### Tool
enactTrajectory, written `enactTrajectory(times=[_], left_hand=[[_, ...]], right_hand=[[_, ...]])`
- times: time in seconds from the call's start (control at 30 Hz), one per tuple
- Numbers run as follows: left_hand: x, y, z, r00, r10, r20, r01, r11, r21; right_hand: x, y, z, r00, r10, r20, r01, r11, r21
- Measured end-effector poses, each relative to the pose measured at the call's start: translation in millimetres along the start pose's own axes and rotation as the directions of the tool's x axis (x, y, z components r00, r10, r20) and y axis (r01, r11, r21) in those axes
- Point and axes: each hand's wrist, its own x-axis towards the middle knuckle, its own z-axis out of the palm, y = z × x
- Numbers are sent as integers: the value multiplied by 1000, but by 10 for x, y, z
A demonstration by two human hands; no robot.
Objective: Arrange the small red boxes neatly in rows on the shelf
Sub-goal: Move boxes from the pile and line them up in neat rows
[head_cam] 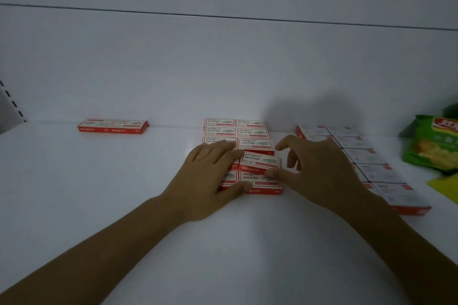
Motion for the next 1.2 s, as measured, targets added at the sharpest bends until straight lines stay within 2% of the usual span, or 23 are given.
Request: enactTrajectory(times=[0.43, 0.57, 0.7, 0.87, 1.2], left_hand=[[20, -35, 62, 999, -14, 42, 18, 994, -109], [16, -41, 52, 999, -5, 39, 9, 993, -119], [6, -54, 62, 999, 45, 22, -43, 997, -70], [27, -65, 60, 998, 49, 41, -48, 998, -31], [28, -27, 35, 997, 14, 71, -14, 1000, -2]], right_hand=[[43, 0, 195, 999, -14, 48, 9, 994, 105], [50, 2, 213, 1000, 12, -17, -10, 992, 129], [57, 19, 286, 1000, 14, 3, -14, 973, 230], [59, 39, 304, 1000, -13, -14, 16, 965, 263], [56, 20, 312, 999, 15, 38, -24, 969, 244]])
